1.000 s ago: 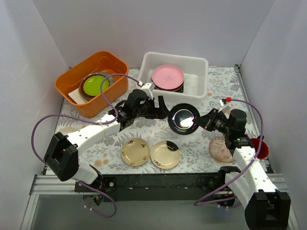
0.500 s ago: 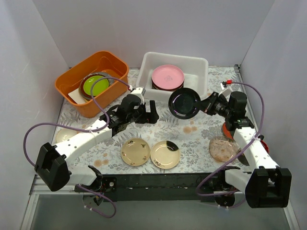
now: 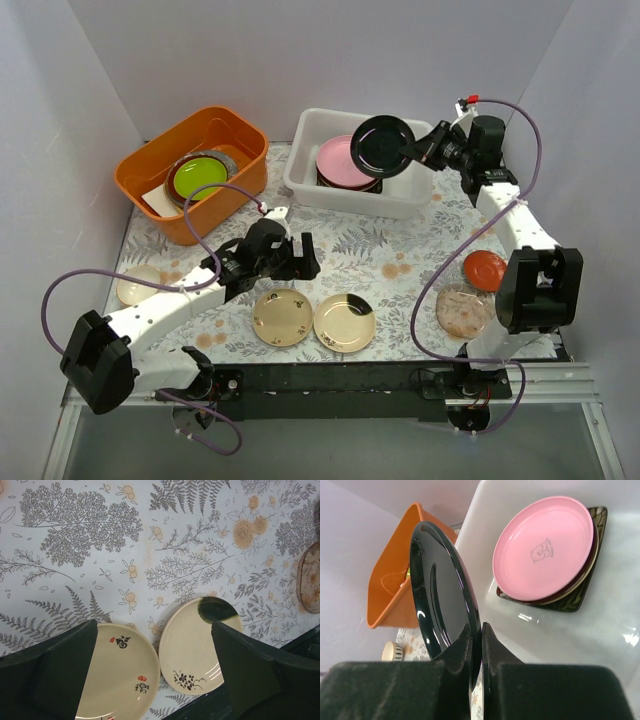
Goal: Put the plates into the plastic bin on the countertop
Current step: Place the plate in the plastic bin.
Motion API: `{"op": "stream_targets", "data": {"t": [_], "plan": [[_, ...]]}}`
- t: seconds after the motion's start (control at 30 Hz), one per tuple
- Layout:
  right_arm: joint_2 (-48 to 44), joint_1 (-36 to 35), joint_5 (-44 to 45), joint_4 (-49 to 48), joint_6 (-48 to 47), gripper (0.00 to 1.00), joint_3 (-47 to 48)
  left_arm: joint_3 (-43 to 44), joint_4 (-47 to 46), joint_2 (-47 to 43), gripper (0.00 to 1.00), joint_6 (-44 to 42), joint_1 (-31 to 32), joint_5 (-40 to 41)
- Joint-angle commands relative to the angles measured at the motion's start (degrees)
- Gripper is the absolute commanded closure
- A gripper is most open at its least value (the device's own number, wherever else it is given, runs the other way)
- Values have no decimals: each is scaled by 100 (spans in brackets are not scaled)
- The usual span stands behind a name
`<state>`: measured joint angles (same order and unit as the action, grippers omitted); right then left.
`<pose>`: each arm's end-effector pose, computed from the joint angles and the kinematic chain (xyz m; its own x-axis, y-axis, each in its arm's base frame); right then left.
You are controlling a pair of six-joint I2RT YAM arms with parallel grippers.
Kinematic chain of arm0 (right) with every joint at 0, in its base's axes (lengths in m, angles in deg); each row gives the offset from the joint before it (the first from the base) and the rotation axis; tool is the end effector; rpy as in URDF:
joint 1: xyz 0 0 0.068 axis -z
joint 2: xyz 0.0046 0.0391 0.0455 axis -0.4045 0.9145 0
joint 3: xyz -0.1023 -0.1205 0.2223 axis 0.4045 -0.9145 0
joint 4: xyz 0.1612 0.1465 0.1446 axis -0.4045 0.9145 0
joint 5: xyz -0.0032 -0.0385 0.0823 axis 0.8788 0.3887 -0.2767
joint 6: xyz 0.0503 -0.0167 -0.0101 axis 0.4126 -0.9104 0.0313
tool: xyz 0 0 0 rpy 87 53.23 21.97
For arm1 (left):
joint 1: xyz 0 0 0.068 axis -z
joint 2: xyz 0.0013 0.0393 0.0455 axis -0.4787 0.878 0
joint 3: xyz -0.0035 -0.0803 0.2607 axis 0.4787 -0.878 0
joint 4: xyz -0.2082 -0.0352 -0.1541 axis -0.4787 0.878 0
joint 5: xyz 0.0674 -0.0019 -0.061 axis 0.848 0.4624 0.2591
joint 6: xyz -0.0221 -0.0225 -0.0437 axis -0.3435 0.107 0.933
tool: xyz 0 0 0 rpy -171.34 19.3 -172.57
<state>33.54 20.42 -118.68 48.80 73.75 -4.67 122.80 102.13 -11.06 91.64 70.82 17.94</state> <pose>0.3763 0.0407 0.3396 -0.5065 0.4834 -0.7140 -0.3039 0.6748 0.6725 0.1926 -0.1724 0.2492 -0.7735 -0.5731 -0.2709 -0.2701 0.6846 -0.6771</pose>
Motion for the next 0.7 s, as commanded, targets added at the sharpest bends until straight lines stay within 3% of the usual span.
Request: {"op": "stream_targets", "data": {"t": [0.0, 0.27, 0.43, 0.67], "plan": [[549, -25, 40, -144, 176, 99, 826, -195, -1, -423, 2, 144, 6, -59], [1647, -288, 198, 57, 308, 99, 1819, -468, -10, -652, 2, 276, 6, -129], [2316, -517, 400, 655, 142, 99, 2979, -565, -176, -748, 2, 329, 23, -287], [3036, -622, 558, 999, 71, 99, 3586, -661, -194, -828, 2, 372, 24, -287]]}}
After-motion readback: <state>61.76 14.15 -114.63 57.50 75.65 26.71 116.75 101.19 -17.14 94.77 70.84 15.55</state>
